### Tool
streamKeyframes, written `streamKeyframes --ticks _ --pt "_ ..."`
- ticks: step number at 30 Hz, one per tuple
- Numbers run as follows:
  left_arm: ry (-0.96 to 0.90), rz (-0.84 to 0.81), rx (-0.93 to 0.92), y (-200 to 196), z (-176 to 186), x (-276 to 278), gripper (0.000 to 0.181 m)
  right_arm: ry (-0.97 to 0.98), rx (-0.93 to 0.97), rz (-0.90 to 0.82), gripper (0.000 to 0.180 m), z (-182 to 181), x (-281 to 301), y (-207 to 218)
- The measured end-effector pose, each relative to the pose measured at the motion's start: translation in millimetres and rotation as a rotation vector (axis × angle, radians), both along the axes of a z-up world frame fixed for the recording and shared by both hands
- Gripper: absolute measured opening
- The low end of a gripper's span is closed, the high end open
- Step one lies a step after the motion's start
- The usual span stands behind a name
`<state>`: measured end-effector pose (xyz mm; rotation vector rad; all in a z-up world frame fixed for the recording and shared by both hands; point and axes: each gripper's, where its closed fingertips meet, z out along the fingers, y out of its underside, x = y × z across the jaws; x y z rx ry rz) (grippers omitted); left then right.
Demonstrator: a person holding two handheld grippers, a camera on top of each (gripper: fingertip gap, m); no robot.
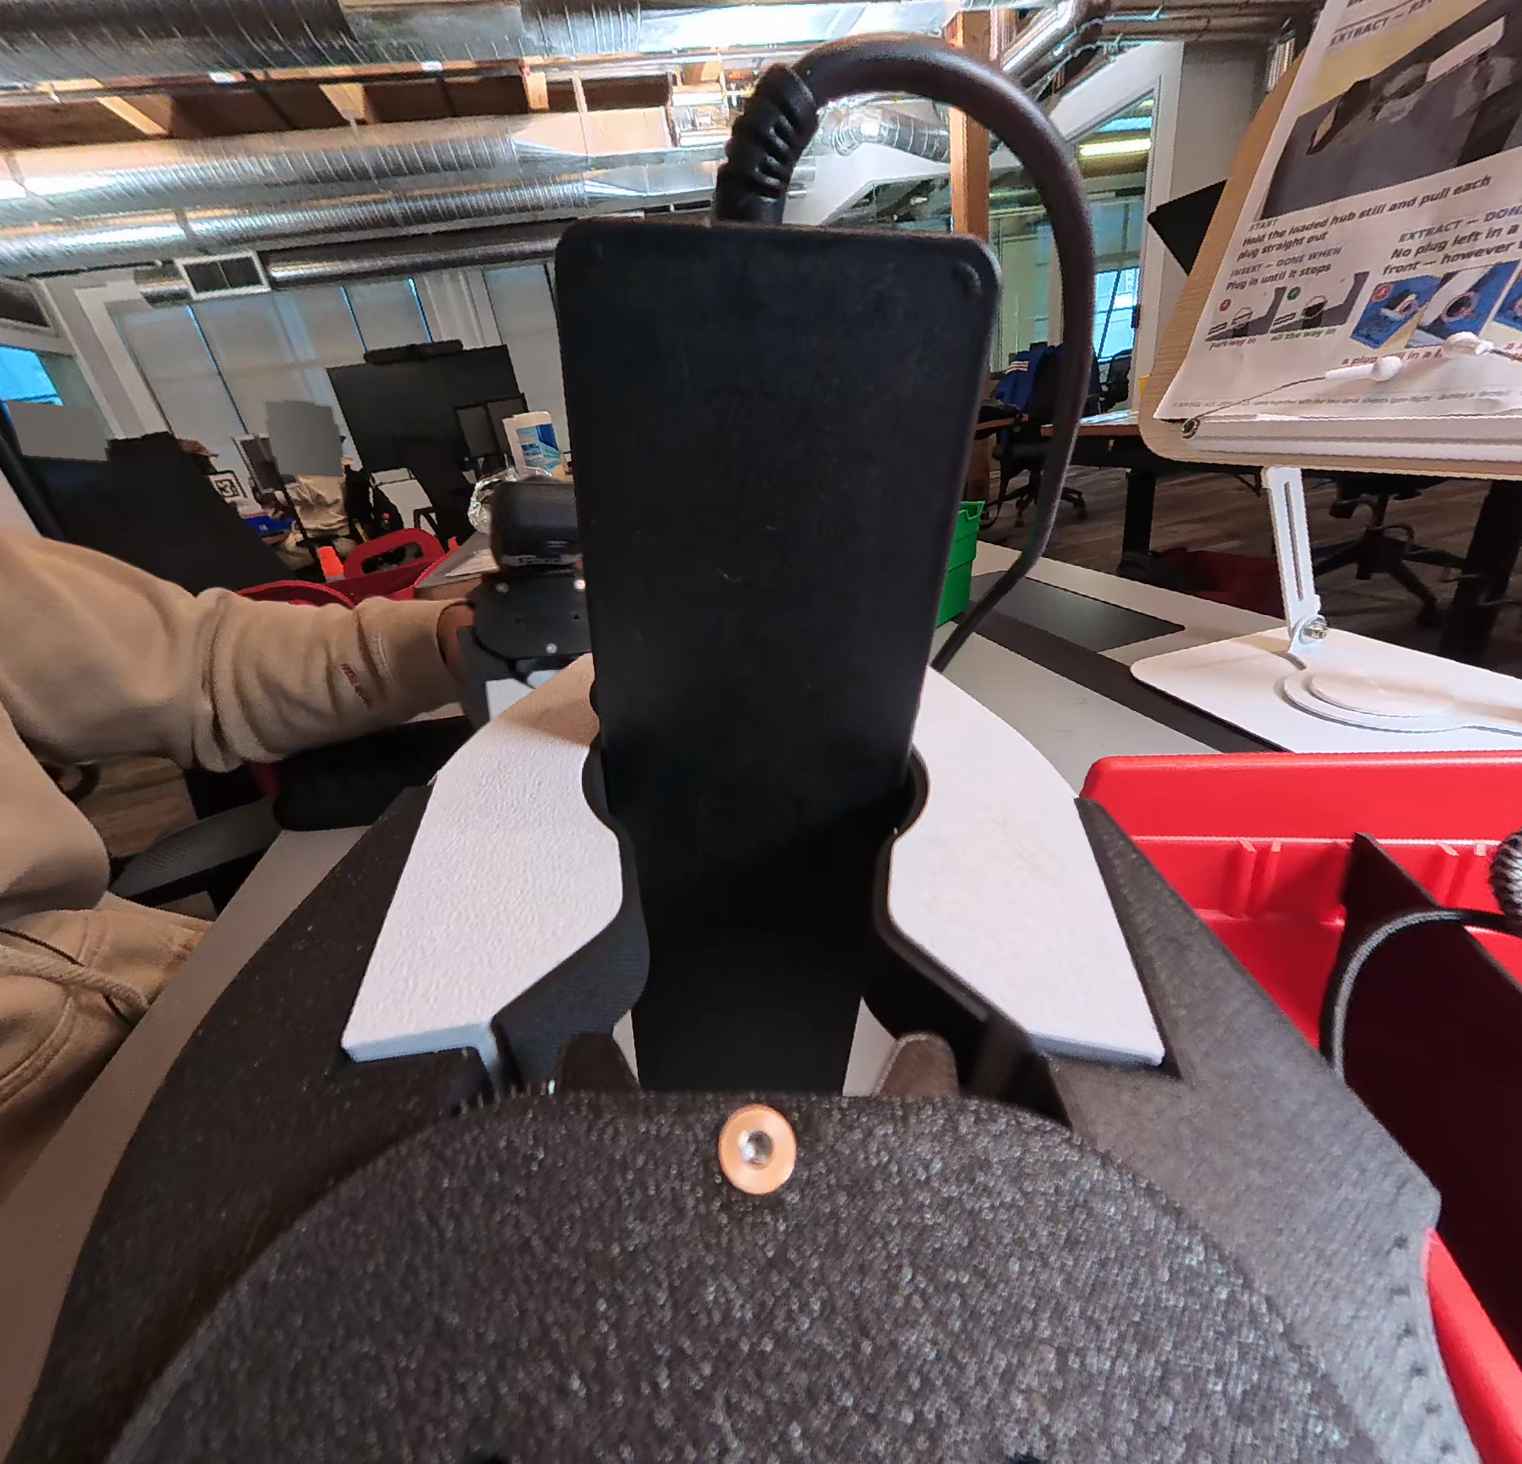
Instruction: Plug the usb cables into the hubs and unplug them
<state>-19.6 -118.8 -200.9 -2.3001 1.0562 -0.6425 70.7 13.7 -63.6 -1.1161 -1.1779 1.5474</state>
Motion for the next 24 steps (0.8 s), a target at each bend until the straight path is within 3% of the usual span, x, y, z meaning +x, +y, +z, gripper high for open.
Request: streamKeyframes --ticks 1,7,14,18,24 --pt "0.014 -0.037 0.023 -2.2 -1.1 6.1 0.016 -0.001 -0.002 0.000 0.063 -0.5 -0.3 0.0" --pt "0.113 -0.318 0.030 -18.8 -10.6 24.3 0.023 -0.002 -0.005 0.001 0.063 -0.7 0.0 -0.1" --pt "0.173 -0.488 -0.033 -21.5 -19.6 26.0 0.023 -0.006 0.001 0.008 0.063 -0.7 0.0 -1.5" --pt "0.115 -0.473 -0.008 -22.0 -23.4 32.8 0.016 -0.003 -0.005 0.005 0.063 -0.4 1.4 1.0" --pt "0.004 -0.226 0.072 -13.1 -4.2 14.5 0.007 -0.018 -0.001 0.026 0.063 -3.1 -0.1 -2.4"
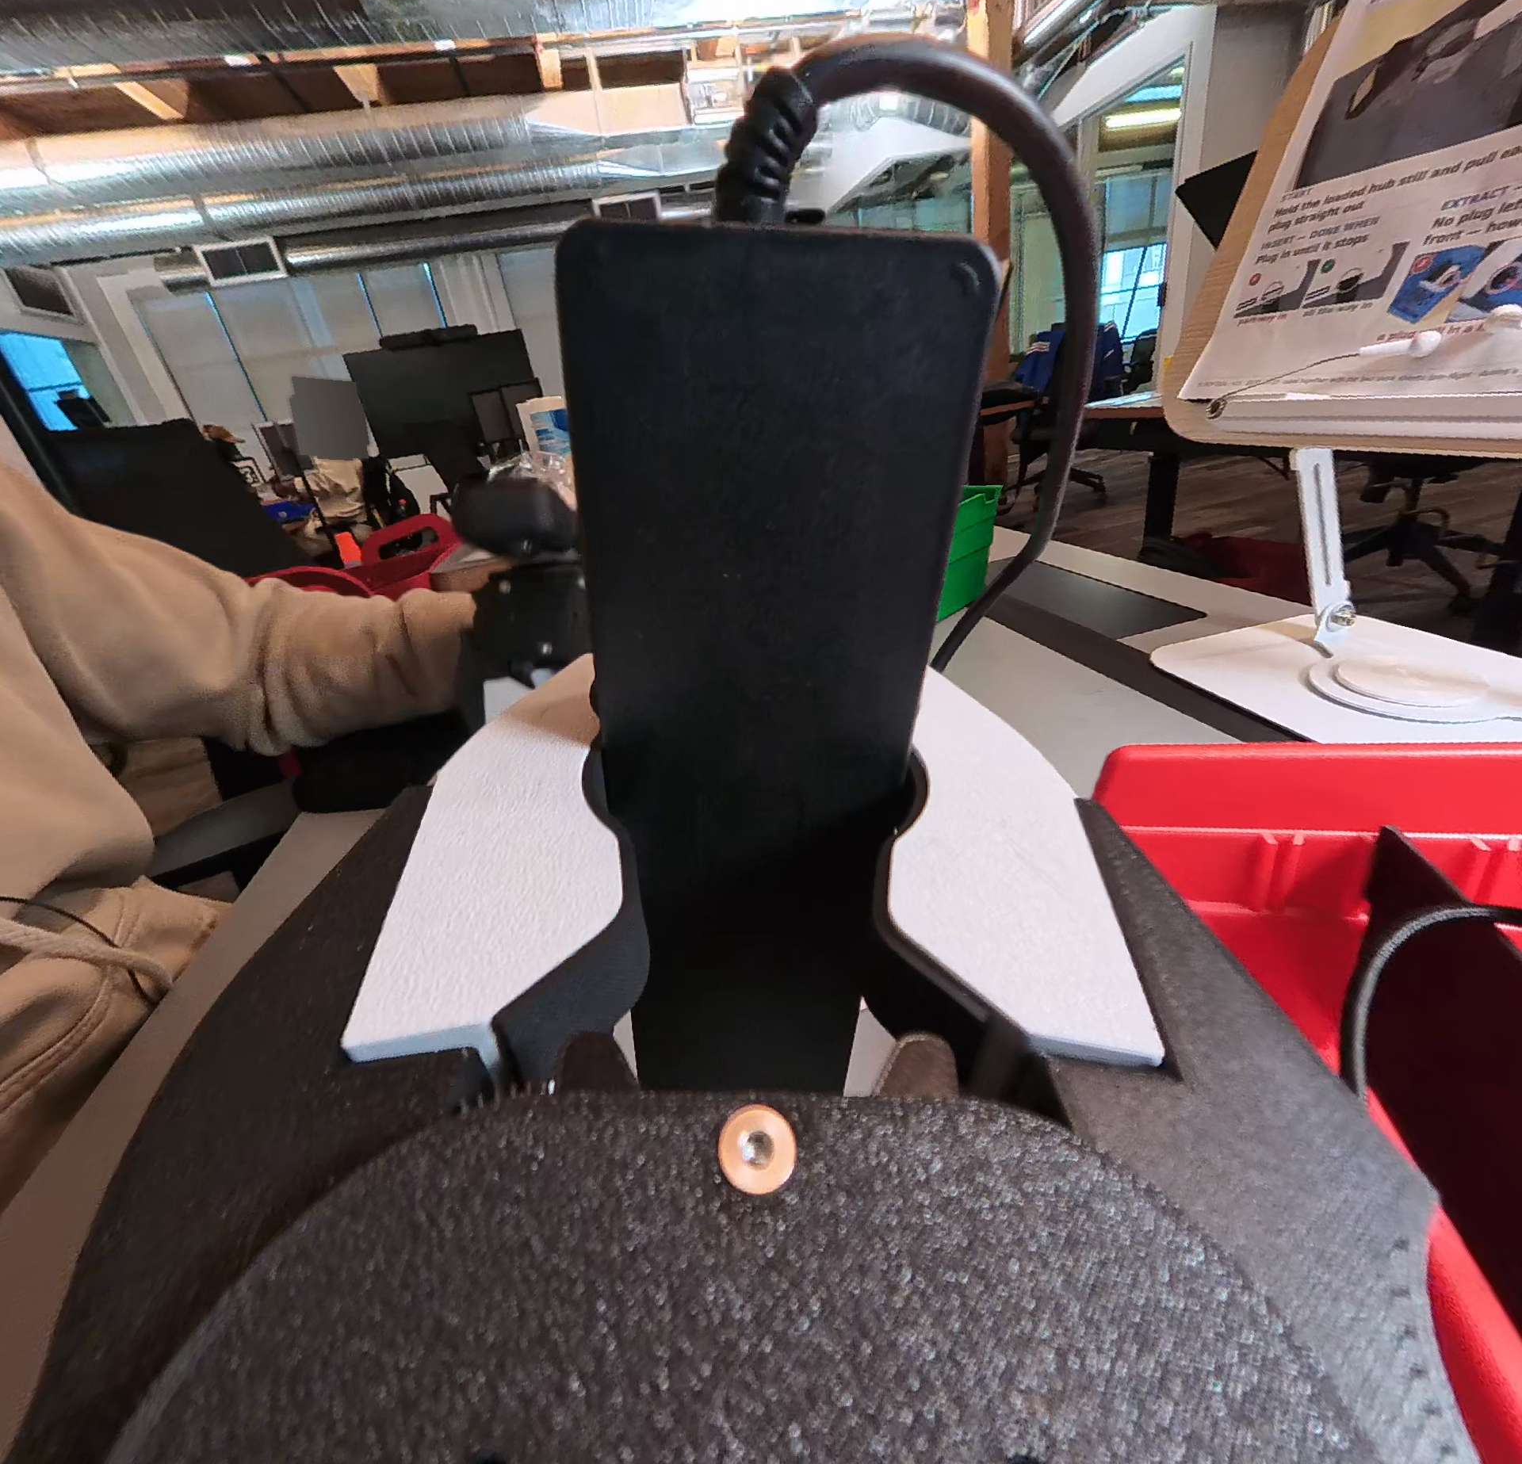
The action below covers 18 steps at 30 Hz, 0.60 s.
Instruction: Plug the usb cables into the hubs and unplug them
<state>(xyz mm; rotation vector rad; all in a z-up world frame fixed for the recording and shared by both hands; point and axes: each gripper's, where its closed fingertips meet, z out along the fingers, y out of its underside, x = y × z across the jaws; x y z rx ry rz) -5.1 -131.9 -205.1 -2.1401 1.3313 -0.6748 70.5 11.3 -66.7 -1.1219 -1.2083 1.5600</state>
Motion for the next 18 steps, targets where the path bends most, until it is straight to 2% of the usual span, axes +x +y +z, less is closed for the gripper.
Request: streamKeyframes --ticks 6,9,11,18 --pt "-0.028 0.236 0.166 12.9 83.4 -47.5 0.007 -0.045 0.007 0.091 0.063 -8.7 -5.0 -16.9" --pt "-0.016 0.318 0.228 25.3 120.4 -50.7 0.007 -0.065 0.001 0.166 0.063 -13.0 -7.4 -30.8" --pt "-0.009 0.320 0.226 33.6 128.7 -35.3 0.007 -0.084 0.000 0.218 0.063 -16.7 -9.1 -41.3" --pt "0.021 0.197 0.114 61.0 114.9 36.5 0.007 -0.156 0.028 0.321 0.063 -29.2 -16.2 -69.7"
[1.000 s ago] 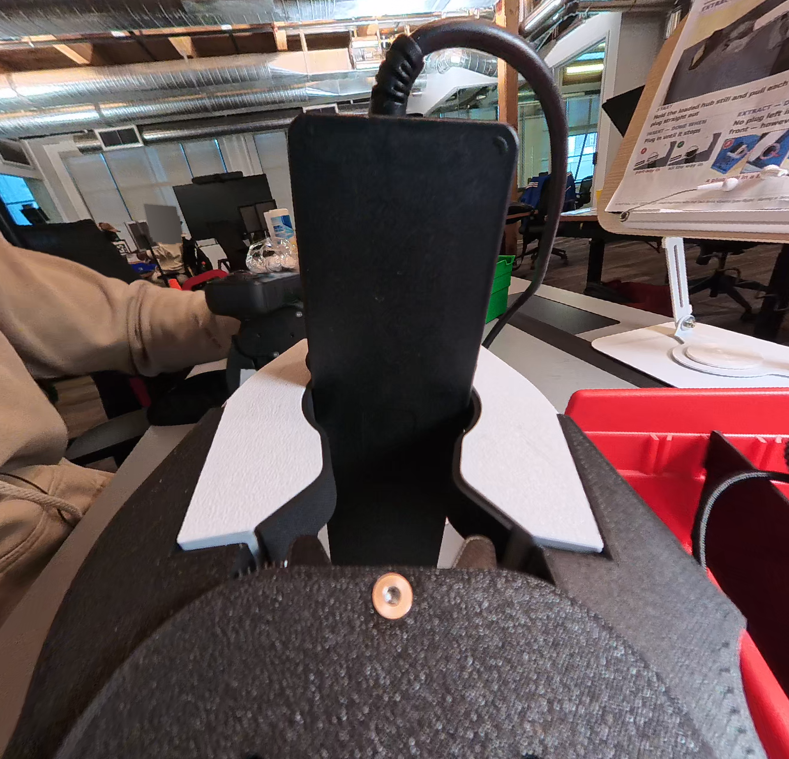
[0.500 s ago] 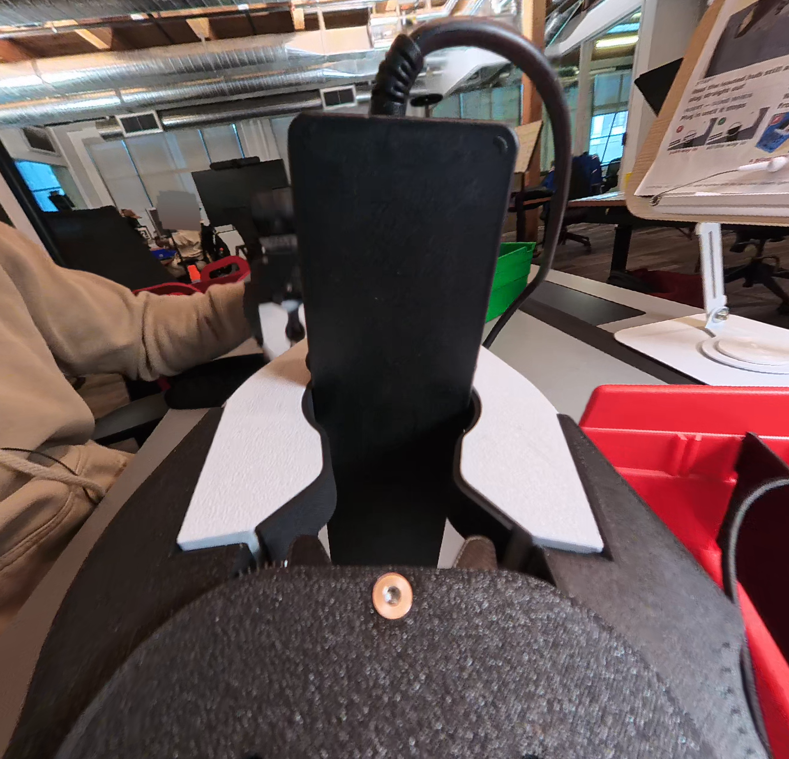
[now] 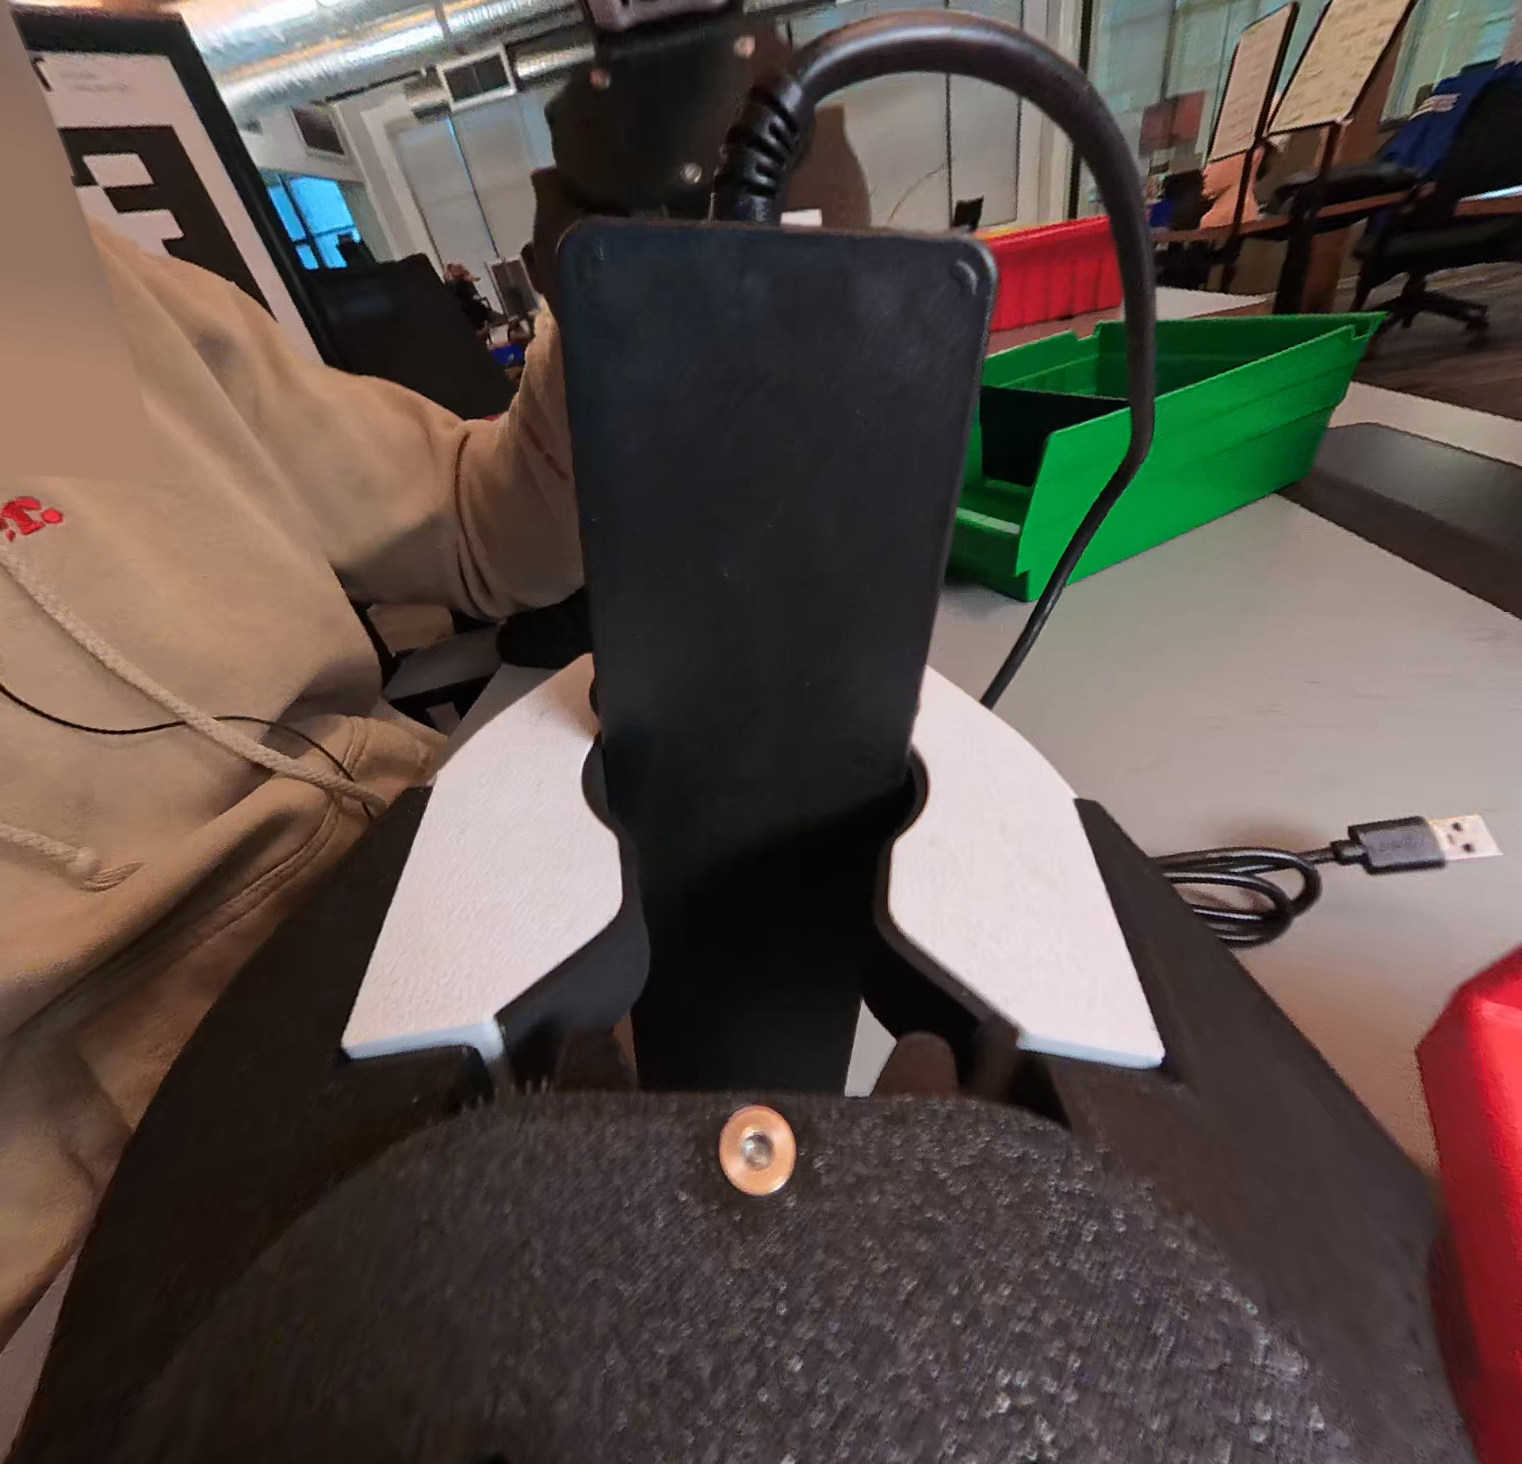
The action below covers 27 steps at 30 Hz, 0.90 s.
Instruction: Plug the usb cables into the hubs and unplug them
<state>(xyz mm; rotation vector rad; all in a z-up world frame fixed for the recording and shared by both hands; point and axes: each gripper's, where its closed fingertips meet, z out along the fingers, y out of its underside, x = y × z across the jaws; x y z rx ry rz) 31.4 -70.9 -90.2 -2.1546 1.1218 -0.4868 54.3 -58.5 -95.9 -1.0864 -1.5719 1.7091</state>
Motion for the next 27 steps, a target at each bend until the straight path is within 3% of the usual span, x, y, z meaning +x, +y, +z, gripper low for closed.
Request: streamKeyframes --ticks 7,27 --pt "0.093 -0.048 0.019 14.2 -3.3 20.3 0.007 -0.060 0.027 -0.009 0.063 -8.9 -4.6 -2.2" --pt "0.010 -0.128 0.104 9.3 5.0 31.3 0.007 -0.132 0.022 0.052 0.063 -19.0 -2.8 -11.6"
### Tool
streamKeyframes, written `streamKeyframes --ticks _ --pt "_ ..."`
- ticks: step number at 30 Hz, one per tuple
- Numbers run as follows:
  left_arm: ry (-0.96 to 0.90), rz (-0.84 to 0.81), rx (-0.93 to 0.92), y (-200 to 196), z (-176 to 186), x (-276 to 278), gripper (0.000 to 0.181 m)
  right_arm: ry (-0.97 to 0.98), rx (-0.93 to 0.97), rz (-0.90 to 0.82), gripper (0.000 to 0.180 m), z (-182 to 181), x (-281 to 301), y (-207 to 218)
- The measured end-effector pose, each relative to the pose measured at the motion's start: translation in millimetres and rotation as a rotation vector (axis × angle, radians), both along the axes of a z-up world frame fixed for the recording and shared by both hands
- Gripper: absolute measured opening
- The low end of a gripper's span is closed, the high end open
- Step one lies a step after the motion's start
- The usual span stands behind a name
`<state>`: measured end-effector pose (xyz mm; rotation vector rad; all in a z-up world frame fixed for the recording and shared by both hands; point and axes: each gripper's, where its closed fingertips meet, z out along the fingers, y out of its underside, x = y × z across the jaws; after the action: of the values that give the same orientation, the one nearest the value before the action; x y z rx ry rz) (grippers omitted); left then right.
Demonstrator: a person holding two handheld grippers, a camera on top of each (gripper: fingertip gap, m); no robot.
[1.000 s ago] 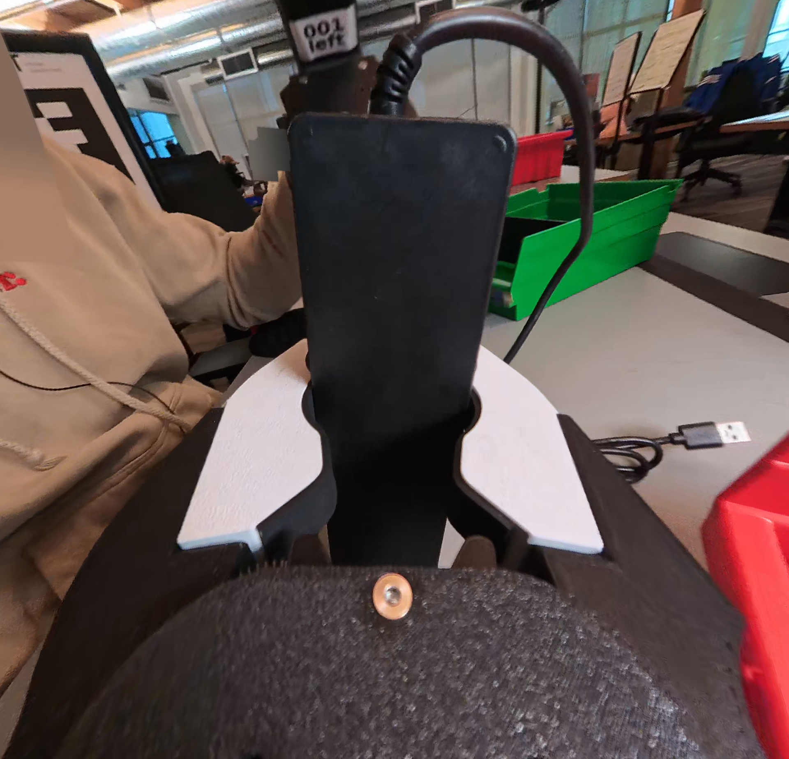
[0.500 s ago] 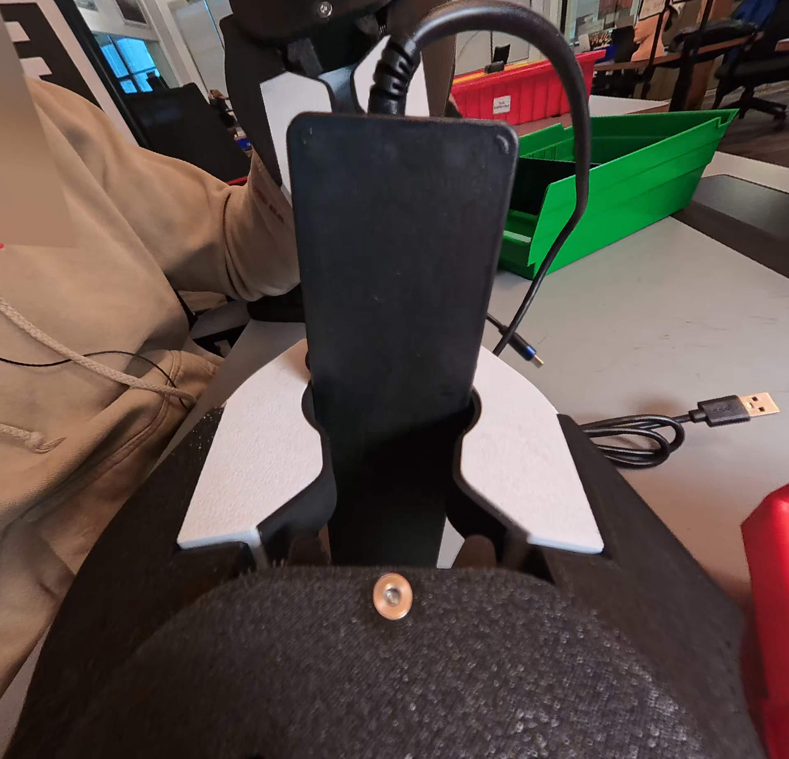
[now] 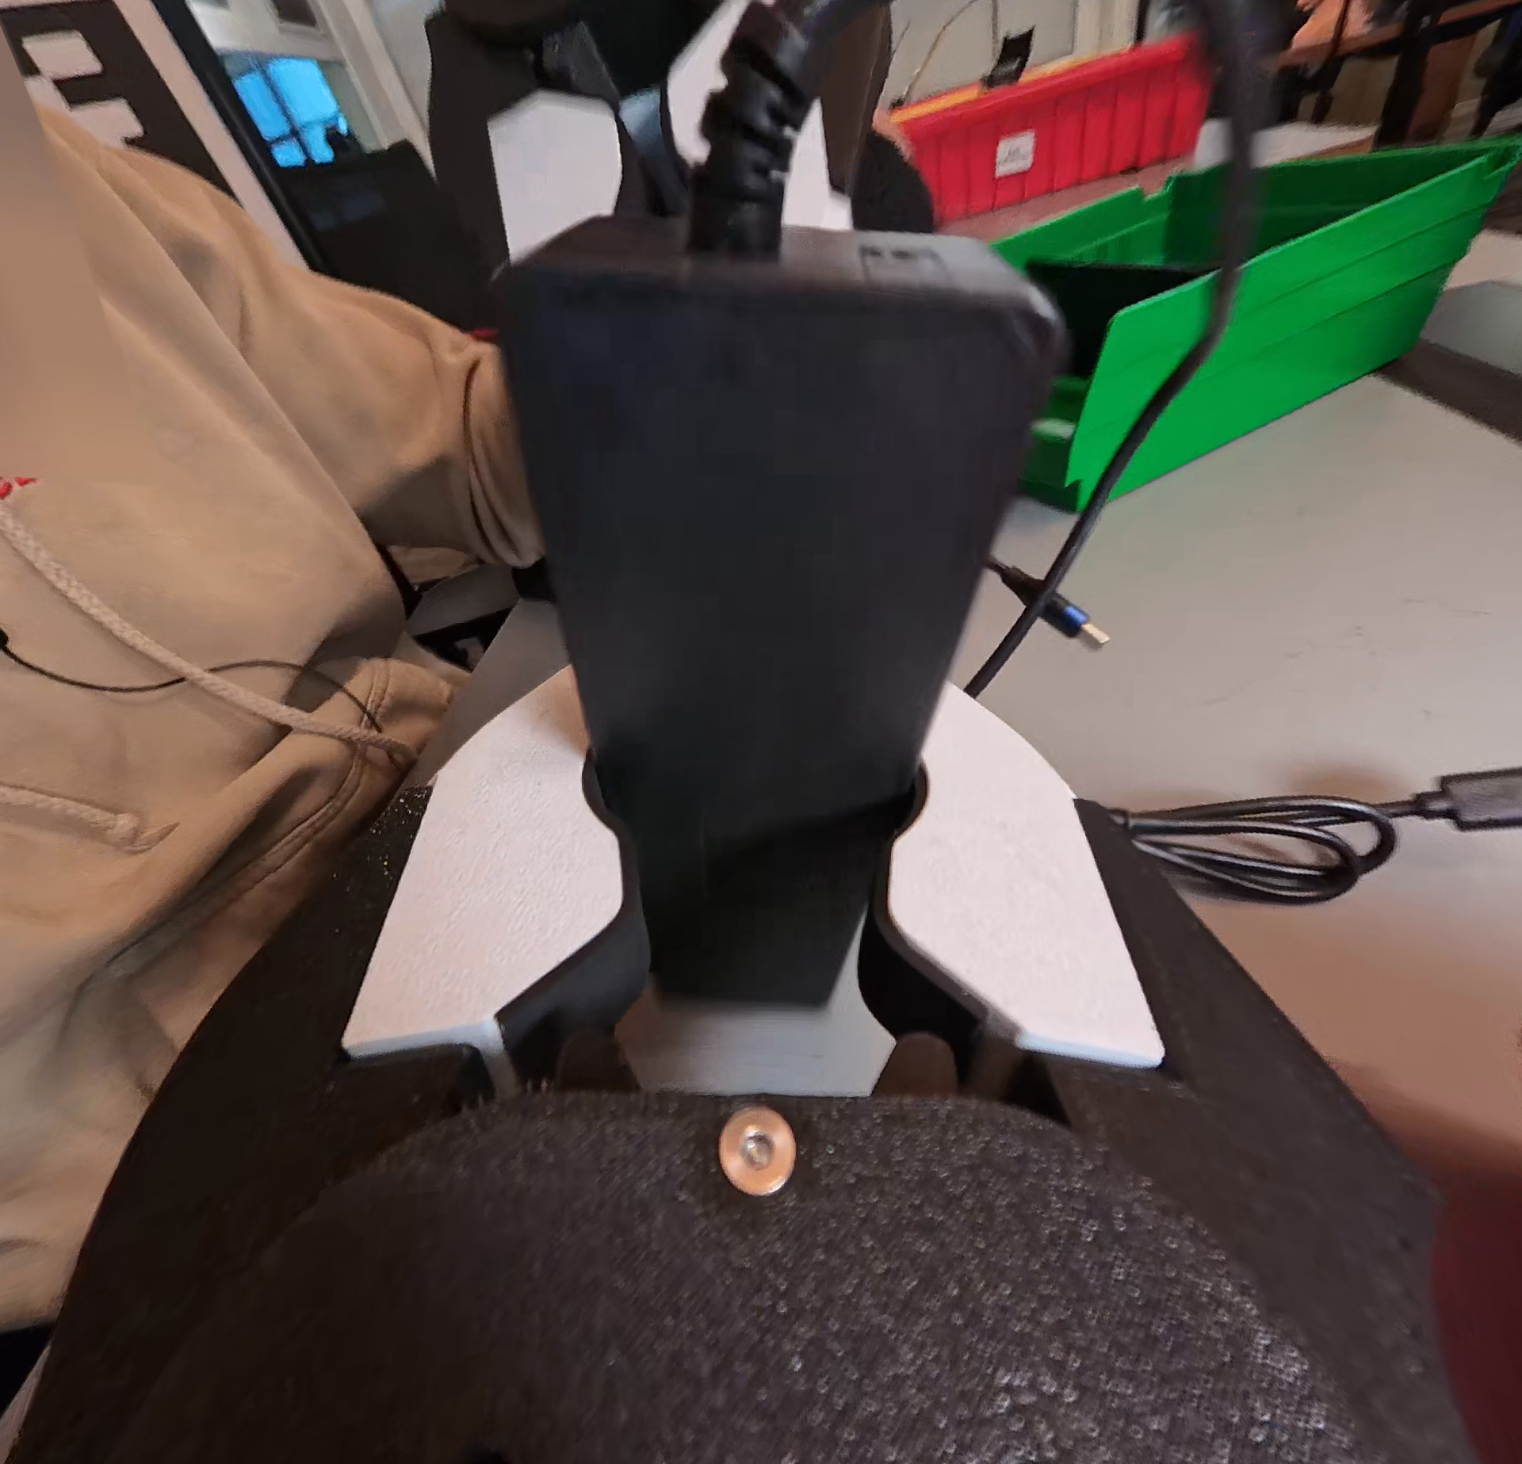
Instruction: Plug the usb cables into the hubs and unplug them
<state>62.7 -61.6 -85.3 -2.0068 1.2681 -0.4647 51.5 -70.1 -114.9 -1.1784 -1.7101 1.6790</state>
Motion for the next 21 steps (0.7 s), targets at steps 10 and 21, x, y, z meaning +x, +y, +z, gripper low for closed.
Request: streamKeyframes --ticks 10,21 --pt "-0.079 -0.025 -0.095 -8.0 2.3 -3.6 0.006 -0.042 -0.007 0.013 0.063 -3.6 -6.0 -10.3" --pt "-0.052 -0.060 -0.127 -13.5 -9.0 0.6 0.006 0.001 -0.009 0.014 0.063 6.2 -3.3 -11.0"
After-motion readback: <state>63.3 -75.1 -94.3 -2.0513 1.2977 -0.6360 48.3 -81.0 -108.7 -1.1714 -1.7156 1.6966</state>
